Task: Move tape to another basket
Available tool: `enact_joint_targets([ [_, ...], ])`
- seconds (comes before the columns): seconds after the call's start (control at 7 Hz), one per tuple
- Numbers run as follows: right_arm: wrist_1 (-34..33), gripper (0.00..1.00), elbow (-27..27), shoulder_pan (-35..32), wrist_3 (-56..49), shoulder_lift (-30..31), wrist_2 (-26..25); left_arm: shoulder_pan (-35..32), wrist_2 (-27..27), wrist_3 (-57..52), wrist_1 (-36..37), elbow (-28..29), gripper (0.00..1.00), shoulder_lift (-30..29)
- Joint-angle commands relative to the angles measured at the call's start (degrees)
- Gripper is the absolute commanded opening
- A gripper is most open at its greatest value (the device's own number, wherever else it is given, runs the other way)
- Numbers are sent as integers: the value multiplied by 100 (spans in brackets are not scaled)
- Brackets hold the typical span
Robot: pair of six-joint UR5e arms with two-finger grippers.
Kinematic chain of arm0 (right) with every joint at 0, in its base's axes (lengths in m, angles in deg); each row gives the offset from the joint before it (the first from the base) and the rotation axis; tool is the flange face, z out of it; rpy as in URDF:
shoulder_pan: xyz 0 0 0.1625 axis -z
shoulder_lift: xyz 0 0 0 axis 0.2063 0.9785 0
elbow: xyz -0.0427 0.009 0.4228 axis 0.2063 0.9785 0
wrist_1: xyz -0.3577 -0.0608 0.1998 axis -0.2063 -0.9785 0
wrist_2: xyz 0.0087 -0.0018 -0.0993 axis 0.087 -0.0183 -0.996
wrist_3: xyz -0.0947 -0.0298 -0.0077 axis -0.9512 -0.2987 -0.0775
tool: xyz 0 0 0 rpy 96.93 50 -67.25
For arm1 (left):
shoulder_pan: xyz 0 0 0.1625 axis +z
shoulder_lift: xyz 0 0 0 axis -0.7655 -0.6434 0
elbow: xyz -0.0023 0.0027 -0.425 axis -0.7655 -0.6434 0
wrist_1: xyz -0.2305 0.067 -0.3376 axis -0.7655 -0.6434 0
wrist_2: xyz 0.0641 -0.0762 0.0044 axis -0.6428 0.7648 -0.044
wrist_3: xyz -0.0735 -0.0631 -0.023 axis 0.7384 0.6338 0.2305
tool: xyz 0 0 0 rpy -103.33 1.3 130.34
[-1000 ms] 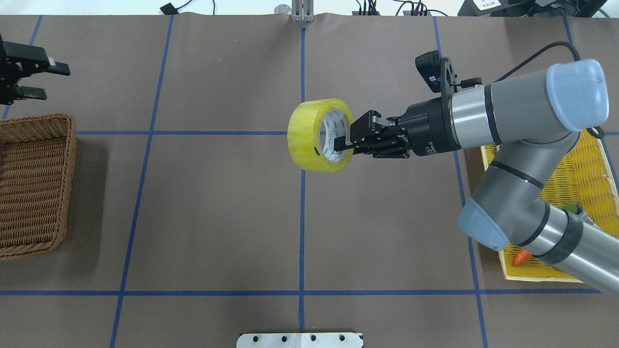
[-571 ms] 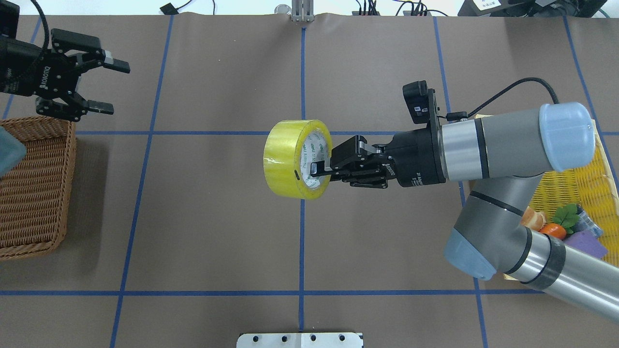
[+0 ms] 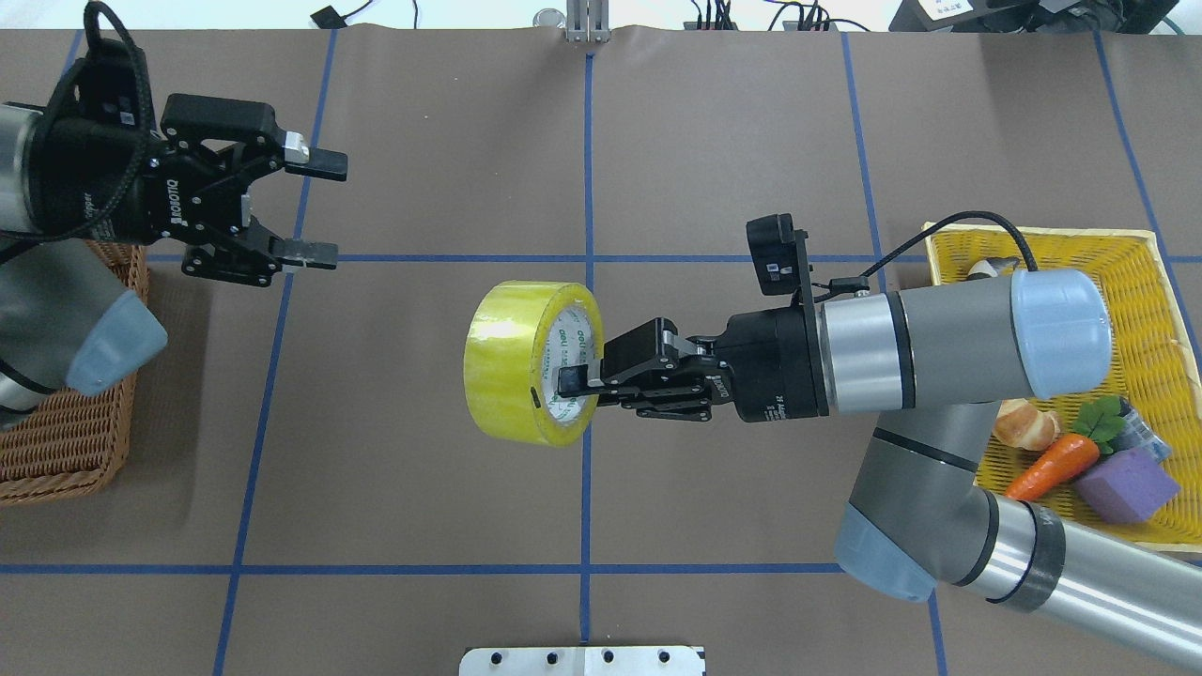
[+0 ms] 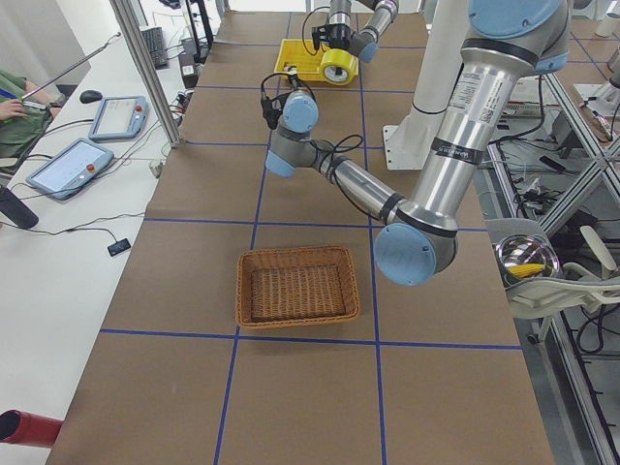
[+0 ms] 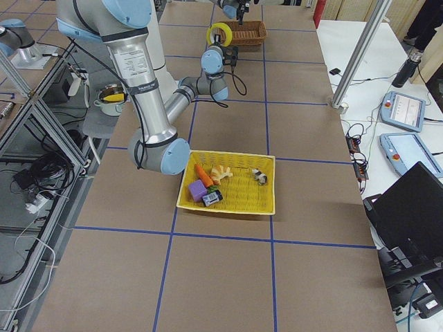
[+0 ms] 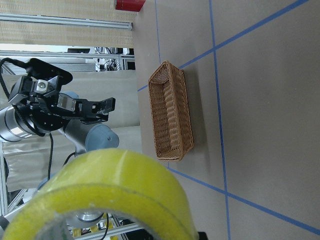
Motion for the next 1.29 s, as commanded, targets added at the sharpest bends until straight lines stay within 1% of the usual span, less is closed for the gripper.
enact_joint_targets([
  [0.0, 12, 0, -15, 5, 79, -102, 317, 550, -463, 386, -595, -289, 98, -225],
  [0.14, 12, 0, -50, 5, 79, -189, 326, 804, -934, 386, -639, -500, 98, -234],
  [0.29, 12, 0, -138, -4, 79, -225, 326, 1059, -1199, 377, -831, -494, 98, -269],
  [0.71, 20, 0, -428, -30, 158, -225, 326, 1088, -1202, 386, -833, -476, 98, -295],
  [1.14, 20, 0, -420, -21, 176, -217, 326, 1105, -1202, 386, -841, -511, 98, -295],
])
